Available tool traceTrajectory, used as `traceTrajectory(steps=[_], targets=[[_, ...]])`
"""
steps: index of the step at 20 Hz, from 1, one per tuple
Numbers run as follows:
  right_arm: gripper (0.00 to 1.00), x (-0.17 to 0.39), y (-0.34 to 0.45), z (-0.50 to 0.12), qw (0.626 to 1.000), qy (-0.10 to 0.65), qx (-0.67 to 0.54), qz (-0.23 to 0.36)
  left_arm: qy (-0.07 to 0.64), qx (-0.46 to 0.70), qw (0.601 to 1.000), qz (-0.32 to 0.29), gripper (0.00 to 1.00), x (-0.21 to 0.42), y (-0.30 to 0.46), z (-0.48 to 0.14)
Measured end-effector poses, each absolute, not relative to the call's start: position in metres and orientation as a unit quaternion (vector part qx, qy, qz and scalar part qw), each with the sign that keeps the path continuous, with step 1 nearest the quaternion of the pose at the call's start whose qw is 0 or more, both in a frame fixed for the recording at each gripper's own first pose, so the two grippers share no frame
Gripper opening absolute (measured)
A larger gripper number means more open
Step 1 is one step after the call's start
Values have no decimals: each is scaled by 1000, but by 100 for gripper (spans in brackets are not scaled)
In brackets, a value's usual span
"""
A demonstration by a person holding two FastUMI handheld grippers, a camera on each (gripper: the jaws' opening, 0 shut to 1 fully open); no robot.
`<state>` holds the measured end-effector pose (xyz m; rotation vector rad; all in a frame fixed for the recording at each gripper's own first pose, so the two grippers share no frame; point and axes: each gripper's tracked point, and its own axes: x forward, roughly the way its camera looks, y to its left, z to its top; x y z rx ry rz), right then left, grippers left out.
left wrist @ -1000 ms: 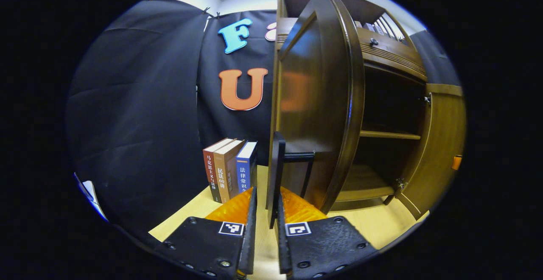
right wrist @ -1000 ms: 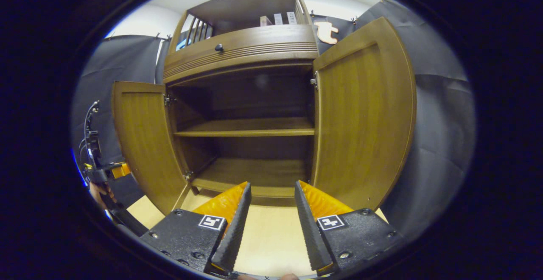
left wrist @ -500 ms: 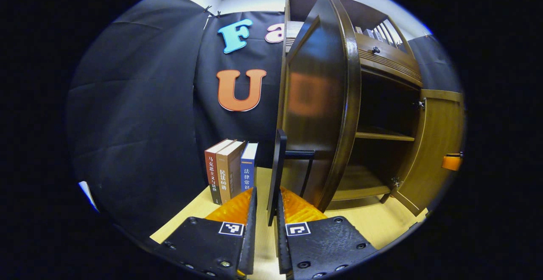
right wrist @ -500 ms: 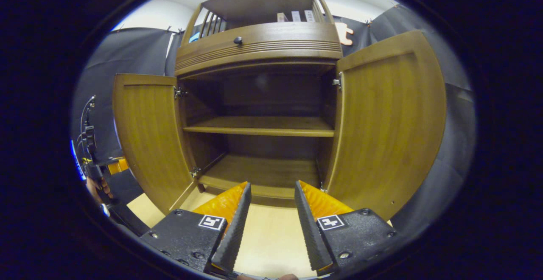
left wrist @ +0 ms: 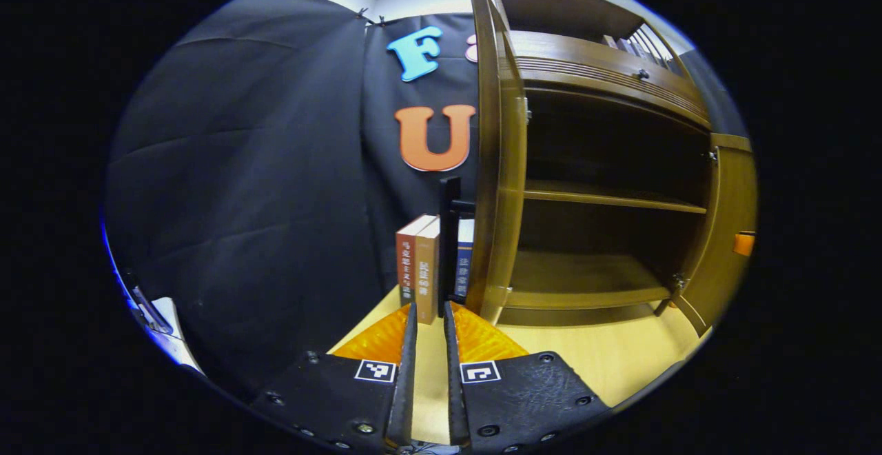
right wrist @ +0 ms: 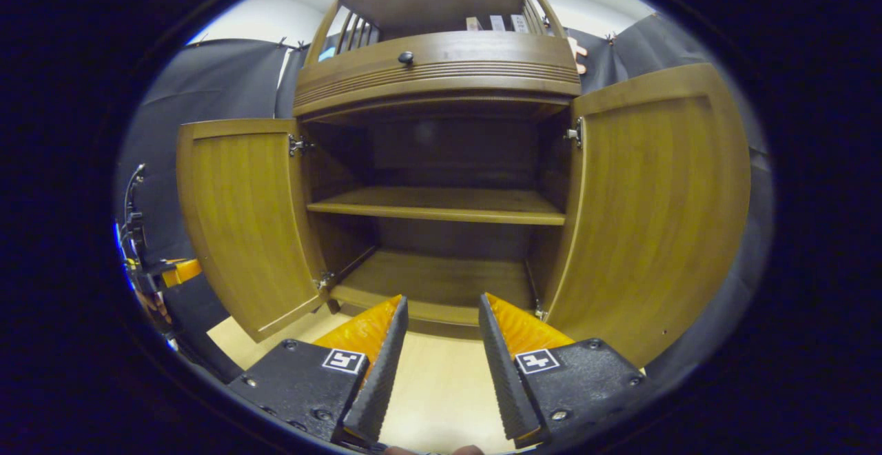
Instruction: Open the right door of the double-door shoe cabinet with the right hand, and open the left door with the left hand.
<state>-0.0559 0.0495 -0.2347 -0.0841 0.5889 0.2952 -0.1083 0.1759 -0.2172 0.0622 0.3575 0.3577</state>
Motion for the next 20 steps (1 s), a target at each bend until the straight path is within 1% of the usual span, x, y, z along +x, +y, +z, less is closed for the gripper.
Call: traceTrajectory(steps=[3,5,7,8,9,10,11,12,13,15,17,18,20], targets=[[66,-46,44,-223,953,271,-46,132,140,46,969,200,20,-117,167,-183],[66,-41,38,-212,958,256,-47,121,113,45,973,196,20,-117,148,-161],[68,-36,34,-202,962,246,-45,113,90,36,979,182,19,-110,125,-144],[67,-35,32,-198,963,243,-44,109,82,29,981,172,19,-106,113,-138],[70,-34,31,-194,964,240,-43,107,80,24,984,155,34,-101,99,-134],[71,-34,28,-192,965,238,-42,104,75,22,987,139,35,-95,82,-130],[72,-35,26,-187,966,236,-40,102,72,24,989,124,31,-89,68,-126],[73,-36,24,-183,967,232,-39,100,69,27,991,112,46,-86,54,-125],[73,-36,21,-179,968,229,-38,97,70,27,992,100,55,-82,42,-126],[74,-35,13,-171,970,221,-36,91,80,17,994,74,62,-70,22,-126],[76,-35,6,-160,973,213,-36,82,79,10,995,56,67,-60,5,-119],[76,-34,2,-153,975,207,-37,76,78,8,996,46,81,-57,-4,-115],[76,-32,-7,-139,979,192,-39,63,79,11,997,25,77,-48,-23,-112]])
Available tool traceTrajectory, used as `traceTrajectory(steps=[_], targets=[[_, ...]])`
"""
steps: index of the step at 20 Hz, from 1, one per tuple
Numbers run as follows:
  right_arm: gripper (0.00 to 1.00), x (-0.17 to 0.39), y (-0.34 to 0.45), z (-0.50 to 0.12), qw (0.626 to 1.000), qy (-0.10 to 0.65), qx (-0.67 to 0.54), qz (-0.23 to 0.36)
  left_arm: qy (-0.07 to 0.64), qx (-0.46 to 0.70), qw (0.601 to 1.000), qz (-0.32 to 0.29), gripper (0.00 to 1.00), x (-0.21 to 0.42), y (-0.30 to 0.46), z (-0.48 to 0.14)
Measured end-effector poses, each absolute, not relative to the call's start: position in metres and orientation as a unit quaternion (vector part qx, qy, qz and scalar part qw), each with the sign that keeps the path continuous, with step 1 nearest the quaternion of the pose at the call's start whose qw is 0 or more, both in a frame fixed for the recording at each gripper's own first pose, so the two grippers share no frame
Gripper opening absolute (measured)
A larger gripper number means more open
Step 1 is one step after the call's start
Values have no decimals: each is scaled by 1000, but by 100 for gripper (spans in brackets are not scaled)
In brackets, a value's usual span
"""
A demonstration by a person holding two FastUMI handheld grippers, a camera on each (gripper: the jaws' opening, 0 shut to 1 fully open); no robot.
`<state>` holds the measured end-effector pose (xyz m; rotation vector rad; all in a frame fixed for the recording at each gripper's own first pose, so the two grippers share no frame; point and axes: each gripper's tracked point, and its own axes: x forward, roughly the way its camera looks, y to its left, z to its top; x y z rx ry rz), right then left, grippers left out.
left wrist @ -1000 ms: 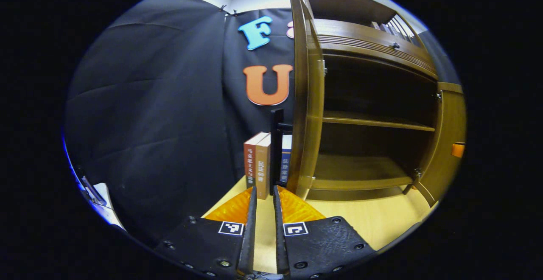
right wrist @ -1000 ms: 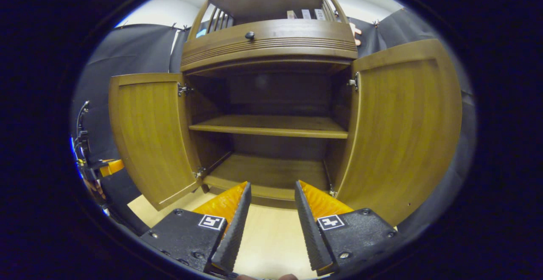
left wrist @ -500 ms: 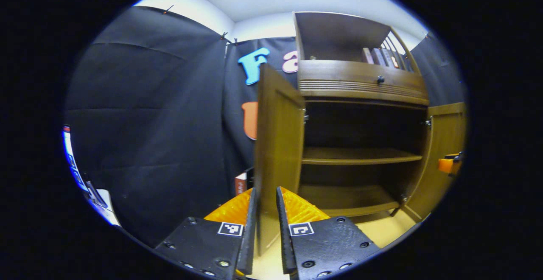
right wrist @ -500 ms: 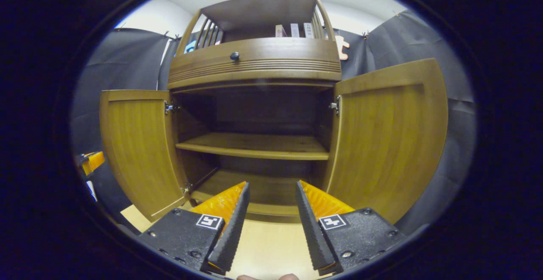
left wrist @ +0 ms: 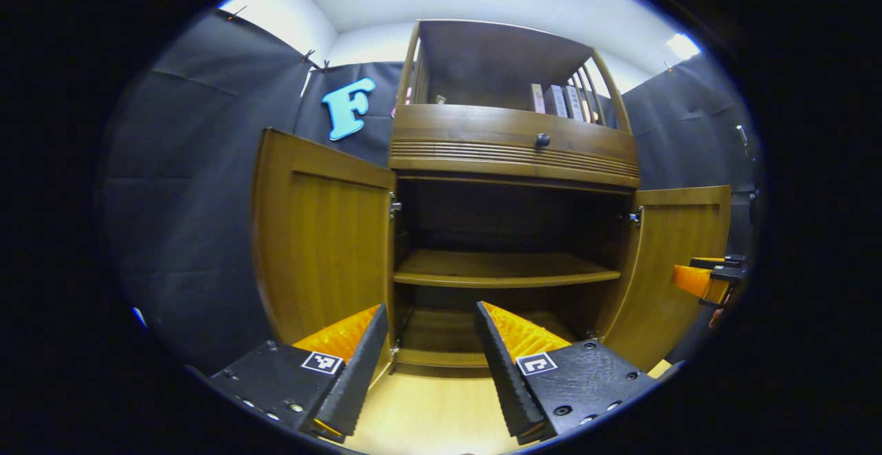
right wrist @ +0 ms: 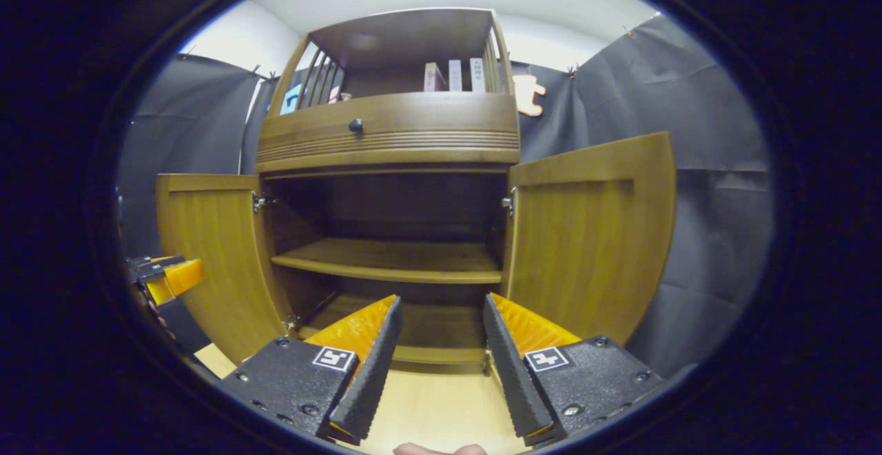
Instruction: Open the right door of the double-door shoe cabinet with the right hand, and open the left door with the left hand.
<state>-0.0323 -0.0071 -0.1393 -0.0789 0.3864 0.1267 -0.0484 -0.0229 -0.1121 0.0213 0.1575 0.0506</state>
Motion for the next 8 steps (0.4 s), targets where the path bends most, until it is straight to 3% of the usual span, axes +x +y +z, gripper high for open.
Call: traceTrajectory(steps=[1,3,4,6,7,8], targets=[[76,-31,-12,-134,980,186,-45,54,77,15,997,18,95,-45,-31,-109],[82,-32,-18,-123,983,172,-55,43,71,26,997,5,97,-40,-42,-101],[87,-33,-18,-115,984,163,-52,43,68,31,997,-2,88,-38,-49,-95],[88,-34,-21,-102,987,151,-47,42,61,37,997,-14,92,-36,-60,-85],[86,-33,-22,-96,987,146,-44,43,57,41,997,-24,100,-35,-66,-80],[86,-34,-24,-90,988,143,-41,44,56,46,997,-28,100,-33,-69,-74]])
